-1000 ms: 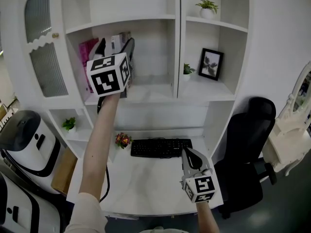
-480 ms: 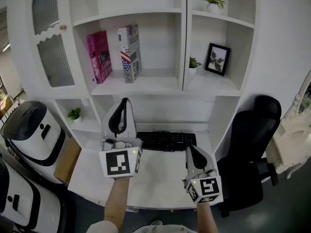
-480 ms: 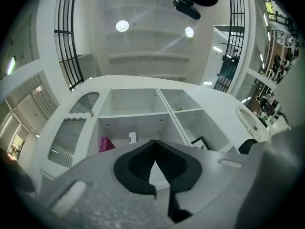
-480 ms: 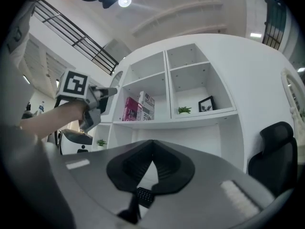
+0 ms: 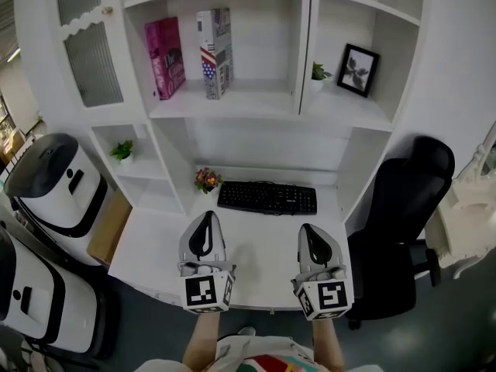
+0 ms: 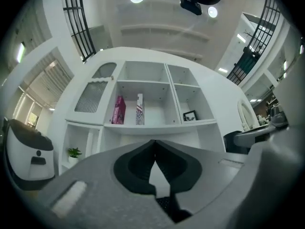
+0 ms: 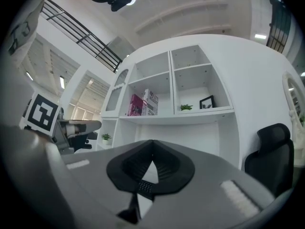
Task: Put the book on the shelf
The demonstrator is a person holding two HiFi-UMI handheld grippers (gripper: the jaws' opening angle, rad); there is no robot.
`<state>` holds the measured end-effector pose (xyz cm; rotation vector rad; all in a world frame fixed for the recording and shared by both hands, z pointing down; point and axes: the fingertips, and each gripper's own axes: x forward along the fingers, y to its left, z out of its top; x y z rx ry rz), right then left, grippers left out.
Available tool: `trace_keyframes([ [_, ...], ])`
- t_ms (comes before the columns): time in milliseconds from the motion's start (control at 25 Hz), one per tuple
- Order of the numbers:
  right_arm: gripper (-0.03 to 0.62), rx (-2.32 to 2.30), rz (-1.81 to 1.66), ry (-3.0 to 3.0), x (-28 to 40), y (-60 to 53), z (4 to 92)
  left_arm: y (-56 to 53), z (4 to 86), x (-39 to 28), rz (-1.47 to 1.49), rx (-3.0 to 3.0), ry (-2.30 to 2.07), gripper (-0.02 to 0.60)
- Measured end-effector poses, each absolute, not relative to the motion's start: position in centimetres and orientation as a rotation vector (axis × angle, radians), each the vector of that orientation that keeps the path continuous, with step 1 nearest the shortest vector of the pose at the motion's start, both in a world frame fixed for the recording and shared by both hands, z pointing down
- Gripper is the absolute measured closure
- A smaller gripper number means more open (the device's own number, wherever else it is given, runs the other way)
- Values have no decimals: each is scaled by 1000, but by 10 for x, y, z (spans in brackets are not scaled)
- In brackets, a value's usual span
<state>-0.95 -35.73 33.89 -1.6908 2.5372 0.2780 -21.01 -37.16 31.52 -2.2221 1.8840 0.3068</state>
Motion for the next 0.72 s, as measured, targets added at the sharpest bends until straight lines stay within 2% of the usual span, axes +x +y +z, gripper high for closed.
trace_keyframes([
  [720, 594, -1643, 329, 2557, -32, -347, 333, -373, 325, -211, 263, -2266, 1866, 583],
])
